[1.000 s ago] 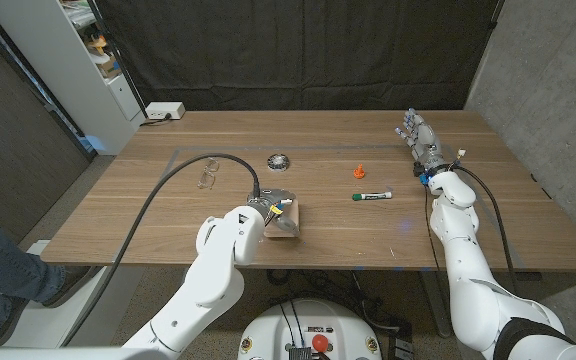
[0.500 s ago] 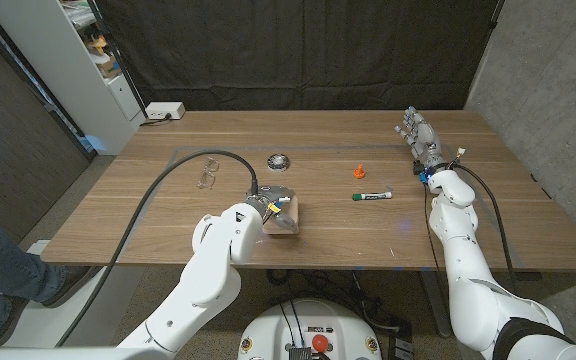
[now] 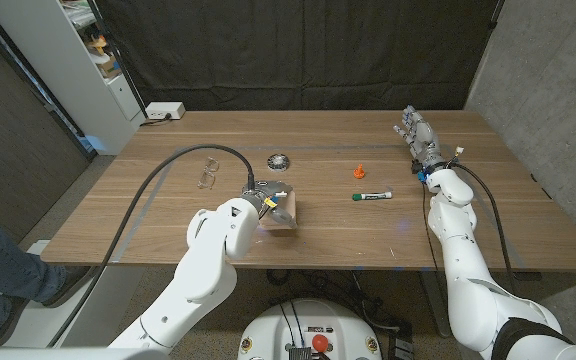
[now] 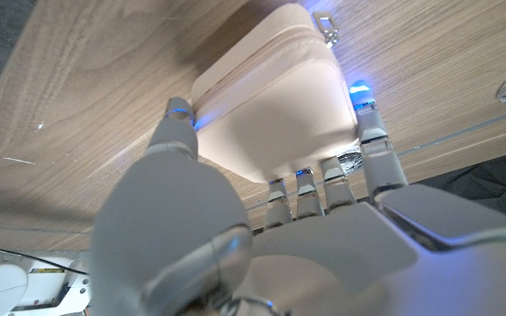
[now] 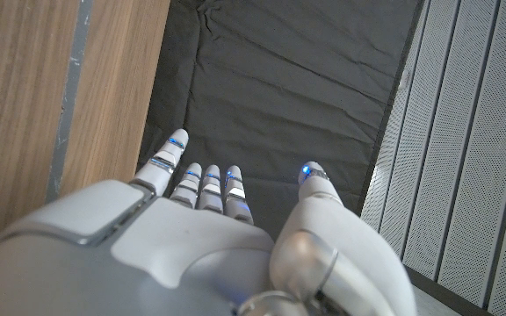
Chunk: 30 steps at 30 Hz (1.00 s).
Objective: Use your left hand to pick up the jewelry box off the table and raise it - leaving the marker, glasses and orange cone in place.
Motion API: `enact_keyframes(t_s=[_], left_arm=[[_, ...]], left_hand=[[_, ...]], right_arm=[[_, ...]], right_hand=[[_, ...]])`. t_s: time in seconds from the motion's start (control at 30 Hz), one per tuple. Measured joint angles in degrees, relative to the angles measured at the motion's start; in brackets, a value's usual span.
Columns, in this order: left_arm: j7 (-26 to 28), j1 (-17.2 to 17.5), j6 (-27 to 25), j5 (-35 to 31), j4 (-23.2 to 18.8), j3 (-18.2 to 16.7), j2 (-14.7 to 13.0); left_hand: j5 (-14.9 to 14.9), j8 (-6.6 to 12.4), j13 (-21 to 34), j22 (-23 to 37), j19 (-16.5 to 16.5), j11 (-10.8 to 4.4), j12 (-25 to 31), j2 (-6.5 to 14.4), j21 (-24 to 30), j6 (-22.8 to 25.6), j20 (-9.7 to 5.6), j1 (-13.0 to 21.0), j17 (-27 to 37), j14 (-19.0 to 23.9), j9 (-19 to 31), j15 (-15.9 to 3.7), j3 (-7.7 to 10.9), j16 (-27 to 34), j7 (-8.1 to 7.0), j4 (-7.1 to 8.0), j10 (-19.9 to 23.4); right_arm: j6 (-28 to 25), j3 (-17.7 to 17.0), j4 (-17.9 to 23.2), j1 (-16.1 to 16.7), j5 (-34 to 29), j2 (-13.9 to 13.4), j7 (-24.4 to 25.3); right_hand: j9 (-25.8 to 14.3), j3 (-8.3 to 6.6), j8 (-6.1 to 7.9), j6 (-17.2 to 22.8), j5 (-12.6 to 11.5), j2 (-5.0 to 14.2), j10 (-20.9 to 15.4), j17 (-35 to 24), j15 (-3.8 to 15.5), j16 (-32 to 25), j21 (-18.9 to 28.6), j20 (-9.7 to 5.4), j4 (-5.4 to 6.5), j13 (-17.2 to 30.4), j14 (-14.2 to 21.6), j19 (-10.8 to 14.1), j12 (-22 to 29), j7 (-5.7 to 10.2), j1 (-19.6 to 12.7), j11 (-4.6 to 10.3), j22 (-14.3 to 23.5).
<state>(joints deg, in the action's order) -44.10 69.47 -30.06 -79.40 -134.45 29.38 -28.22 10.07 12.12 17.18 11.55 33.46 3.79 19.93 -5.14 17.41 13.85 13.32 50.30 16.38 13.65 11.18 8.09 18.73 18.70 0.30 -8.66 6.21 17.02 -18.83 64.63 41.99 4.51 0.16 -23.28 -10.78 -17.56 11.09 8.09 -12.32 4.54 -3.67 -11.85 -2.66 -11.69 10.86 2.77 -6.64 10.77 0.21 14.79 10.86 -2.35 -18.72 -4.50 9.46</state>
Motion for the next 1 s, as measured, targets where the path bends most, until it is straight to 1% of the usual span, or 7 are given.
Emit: enact_keyframes(t_s=[0.3, 0.63, 0.7, 1.0], left_arm=[[-0.32, -0.2, 0.67, 0.77, -0.62, -1.05, -0.49], [-0.13, -0.56, 1.05, 1.55, -0.88, -1.82, -0.97], [0.09, -0.69, 1.34, 2.16, -0.95, -1.98, -1.1], [0.54, -0.94, 1.73, 3.0, -1.38, -2.73, -1.78]], left_hand=[[-0.08, -0.22, 0.15, 0.06, 0.01, 0.0, 0.21, 0.08, 0.0, -0.01, 0.01, -0.08, -0.01, -0.01, 0.0, 0.0, 0.0, 0.0, 0.01, 0.0, 0.0], [0.39, 0.02, 0.27, 0.06, 0.1, 0.0, 0.2, 0.07, 0.0, -0.01, 0.09, -0.07, -0.01, -0.02, -0.02, 0.0, -0.01, 0.38, 0.02, 0.0, 0.0], [0.39, 0.02, 0.27, 0.05, 0.1, 0.31, 0.2, 0.07, 0.0, -0.02, 0.09, -0.07, -0.01, -0.02, -0.03, 0.0, -0.01, 0.38, 0.02, 0.0, 0.31], [0.38, 0.02, 0.54, 0.05, 0.11, 0.31, 0.42, 0.05, 0.0, -0.02, 0.1, -0.05, -0.02, 0.39, -0.06, 0.18, -0.01, 0.59, 0.02, -0.01, 0.3]], right_arm=[[-0.13, 0.23, 0.01, -0.24, -0.26, 0.21, 0.57], [-0.32, 0.27, 0.41, -0.24, -0.46, 0.33, 1.17], [-0.35, 0.28, 0.45, -0.24, -0.48, 0.34, 1.21], [-0.44, 0.39, 0.82, -0.24, -0.61, 0.5, 1.6]], right_hand=[[0.0, 0.0, 0.0, 0.0, 0.0, 0.0, 0.0, 0.0, 0.0, 0.0, 0.0, 0.0, 0.0, 0.0, 0.0, 0.0, 0.0, 0.0, 0.0, 0.0, 0.0], [0.0, 0.0, 0.0, 0.0, 0.0, 0.0, 0.0, 0.0, 0.0, 0.0, 0.0, 0.0, 0.0, 0.0, 0.0, 0.0, 0.0, 0.0, 0.0, 0.0, 0.0], [0.0, 0.0, 0.0, 0.0, 0.0, 0.0, 0.0, 0.0, 0.0, 0.0, 0.0, 0.0, 0.0, 0.0, 0.0, 0.0, 0.0, 0.0, 0.0, 0.0, 0.0], [0.0, 0.0, 0.0, 0.0, 0.0, 0.0, 0.0, 0.0, 0.0, 0.0, 0.0, 0.0, 0.0, 0.0, 0.0, 0.0, 0.0, 0.0, 0.0, 0.0, 0.0]])
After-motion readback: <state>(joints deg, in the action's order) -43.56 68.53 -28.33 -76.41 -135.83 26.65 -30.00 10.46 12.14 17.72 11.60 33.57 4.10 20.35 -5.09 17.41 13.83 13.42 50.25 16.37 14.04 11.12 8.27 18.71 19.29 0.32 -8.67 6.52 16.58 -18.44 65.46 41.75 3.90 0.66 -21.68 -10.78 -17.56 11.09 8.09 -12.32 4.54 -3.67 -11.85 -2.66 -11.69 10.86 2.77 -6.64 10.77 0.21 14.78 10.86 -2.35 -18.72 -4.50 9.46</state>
